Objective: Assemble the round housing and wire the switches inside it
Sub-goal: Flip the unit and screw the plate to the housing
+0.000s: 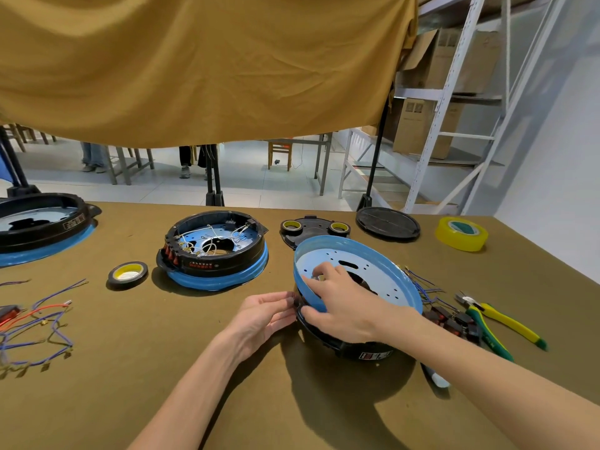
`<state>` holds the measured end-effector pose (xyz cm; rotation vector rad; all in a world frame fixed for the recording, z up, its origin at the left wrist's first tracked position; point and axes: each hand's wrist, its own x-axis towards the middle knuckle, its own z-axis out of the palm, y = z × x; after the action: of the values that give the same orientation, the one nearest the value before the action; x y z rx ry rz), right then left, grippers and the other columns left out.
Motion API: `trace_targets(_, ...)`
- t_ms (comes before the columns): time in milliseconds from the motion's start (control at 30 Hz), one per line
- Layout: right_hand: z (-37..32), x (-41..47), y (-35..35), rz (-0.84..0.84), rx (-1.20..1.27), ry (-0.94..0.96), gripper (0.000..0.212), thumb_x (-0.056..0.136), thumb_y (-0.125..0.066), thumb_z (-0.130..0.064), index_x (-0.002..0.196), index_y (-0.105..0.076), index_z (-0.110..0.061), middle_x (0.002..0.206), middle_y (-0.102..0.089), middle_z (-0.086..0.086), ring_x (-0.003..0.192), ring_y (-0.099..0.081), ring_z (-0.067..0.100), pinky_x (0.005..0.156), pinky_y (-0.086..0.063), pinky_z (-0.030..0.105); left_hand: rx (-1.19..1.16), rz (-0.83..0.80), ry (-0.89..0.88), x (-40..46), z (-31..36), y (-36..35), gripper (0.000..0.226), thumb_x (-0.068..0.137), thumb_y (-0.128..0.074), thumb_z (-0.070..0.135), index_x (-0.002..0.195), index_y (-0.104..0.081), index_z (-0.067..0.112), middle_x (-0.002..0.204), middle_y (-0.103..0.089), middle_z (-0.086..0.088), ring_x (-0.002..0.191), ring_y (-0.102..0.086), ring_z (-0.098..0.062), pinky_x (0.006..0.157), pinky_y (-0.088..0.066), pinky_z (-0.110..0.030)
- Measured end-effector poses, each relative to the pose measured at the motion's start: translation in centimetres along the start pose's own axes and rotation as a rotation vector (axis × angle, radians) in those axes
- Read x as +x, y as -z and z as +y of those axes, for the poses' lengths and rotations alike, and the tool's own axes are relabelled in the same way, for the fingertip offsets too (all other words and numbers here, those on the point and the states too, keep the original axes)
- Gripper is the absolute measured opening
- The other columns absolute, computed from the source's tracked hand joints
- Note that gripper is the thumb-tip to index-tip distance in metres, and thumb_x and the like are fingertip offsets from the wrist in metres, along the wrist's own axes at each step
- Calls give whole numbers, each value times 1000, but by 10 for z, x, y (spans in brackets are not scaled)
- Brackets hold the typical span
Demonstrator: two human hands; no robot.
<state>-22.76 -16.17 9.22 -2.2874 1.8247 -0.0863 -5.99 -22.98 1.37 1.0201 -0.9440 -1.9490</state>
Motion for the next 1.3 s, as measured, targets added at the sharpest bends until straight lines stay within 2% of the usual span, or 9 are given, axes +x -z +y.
trace_targets(33,-1,-1,-2,-1,-21,-7,47,105,-42,-49,146,-42,-27,150,-31,4,136,-32,26,110,-42,46,4,1,2,0,0,0,19,97,-63,-1,114,-72,-1,104,-79,-15,92,-78,-21,70,-63,-26)
trace_targets(100,-4,-1,-4,17,-17,-30,52,106,-40,-47,154,-34,-27,155,-28,5,140,-30,28,112,-41,46,9,0,8,-1,0,-1,19,95,-66,3,113,-73,1,103,-79,-14,90,-78,-20,69,-62,-26)
trace_targets(267,-2,-2,1,66,-5,-95,41,104,-43,-45,138,-54,-24,153,-30,7,137,-34,30,108,-41,46,9,-7,9,-4,0,-2,17,91,-71,6,107,-77,3,105,-79,-15,91,-78,-20,68,-62,-25)
trace_targets(400,-6,-3,-1,115,-70,-76,48,102,-47,-44,146,-49,-28,155,-31,5,138,-33,31,109,-39,50,13,-2,5,-3,0,-3,16,93,-69,5,107,-77,3,103,-79,-14,91,-78,-20,69,-62,-26)
trace_targets(567,-14,-2,-4,166,-232,-47,45,99,-48,-44,139,-51,-24,153,-32,7,133,-33,31,106,-36,51,51,19,-7,-4,-1,-7,16,95,-69,8,110,-75,5,105,-79,-10,98,-77,-20,79,-62,-28)
trace_targets(800,-14,-5,1,115,-188,-71,42,100,-48,-42,136,-56,-24,147,-37,7,129,-35,31,103,-37,50,48,19,-3,-3,-2,-4,24,94,-70,8,117,-73,0,111,-78,-14,108,-73,-26,84,-62,-30)
trace_targets(967,-17,-5,-2,190,-305,-27,41,95,-50,-42,130,-56,-21,140,-40,9,122,-37,31,100,-37,49,49,15,-6,-1,-2,-4,24,92,-73,12,115,-74,4,107,-79,-9,101,-76,-20,78,-62,-27)
trace_targets(1200,-13,4,-1,112,-237,-33,41,95,-52,-43,131,-60,-24,140,-41,8,122,-37,31,99,-37,49,66,22,-9,-1,-3,-3,20,94,-71,11,113,-75,4,110,-78,-11,99,-76,-20,77,-62,-27)
trace_targets(1300,-10,7,-3,49,-63,-81,40,99,-51,-44,132,-61,-25,135,-43,7,125,-38,32,99,-37,51,86,21,7,0,-3,-3,20,94,-71,9,113,-74,3,111,-78,-13,104,-75,-24,82,-63,-30)
